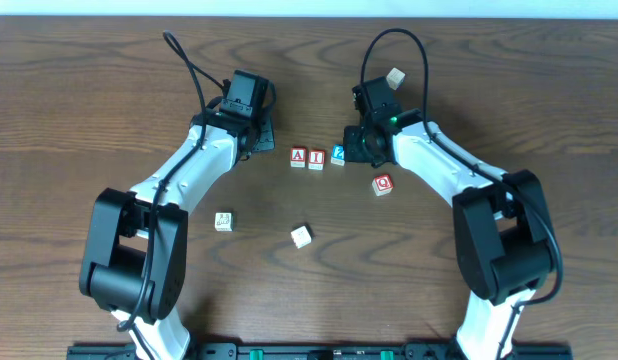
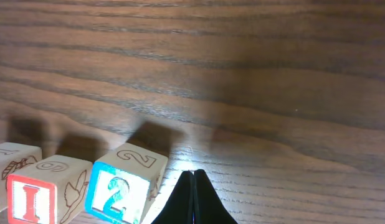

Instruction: Spell out Ai2

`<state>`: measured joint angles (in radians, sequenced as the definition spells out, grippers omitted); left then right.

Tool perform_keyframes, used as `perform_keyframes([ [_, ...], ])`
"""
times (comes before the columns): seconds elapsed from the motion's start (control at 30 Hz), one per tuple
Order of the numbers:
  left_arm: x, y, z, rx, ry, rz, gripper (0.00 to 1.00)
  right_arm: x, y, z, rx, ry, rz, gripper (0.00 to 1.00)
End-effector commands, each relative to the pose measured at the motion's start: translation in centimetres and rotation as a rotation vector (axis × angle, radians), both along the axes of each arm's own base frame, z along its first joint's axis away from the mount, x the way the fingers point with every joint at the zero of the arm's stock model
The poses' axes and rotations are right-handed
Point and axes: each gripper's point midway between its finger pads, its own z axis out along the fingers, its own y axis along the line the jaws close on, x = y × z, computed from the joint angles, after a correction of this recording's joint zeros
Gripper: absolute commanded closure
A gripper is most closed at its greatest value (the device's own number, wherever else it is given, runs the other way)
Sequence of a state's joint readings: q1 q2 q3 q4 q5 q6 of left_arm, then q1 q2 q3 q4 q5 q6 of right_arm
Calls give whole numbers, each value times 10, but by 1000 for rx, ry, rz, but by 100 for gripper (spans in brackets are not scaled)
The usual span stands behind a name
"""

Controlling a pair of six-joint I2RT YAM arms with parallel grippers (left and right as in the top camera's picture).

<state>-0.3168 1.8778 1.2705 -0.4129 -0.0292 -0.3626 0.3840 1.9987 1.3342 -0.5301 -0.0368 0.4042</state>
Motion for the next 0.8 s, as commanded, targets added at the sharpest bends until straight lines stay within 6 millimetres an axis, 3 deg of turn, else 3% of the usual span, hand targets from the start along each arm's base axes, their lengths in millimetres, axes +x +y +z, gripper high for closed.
perform_keyframes([
  [0.0, 5, 0, 1, -6, -7, 3, 94, 4, 0, -1, -3, -5, 11, 99],
  [0.33, 5, 0, 1, -6, -7, 3, 94, 0, 15, -13, 35, 22, 44, 99],
  [0.77, 6, 0, 2, -7, -10, 3, 94, 1, 32, -8, 101, 5, 79, 99],
])
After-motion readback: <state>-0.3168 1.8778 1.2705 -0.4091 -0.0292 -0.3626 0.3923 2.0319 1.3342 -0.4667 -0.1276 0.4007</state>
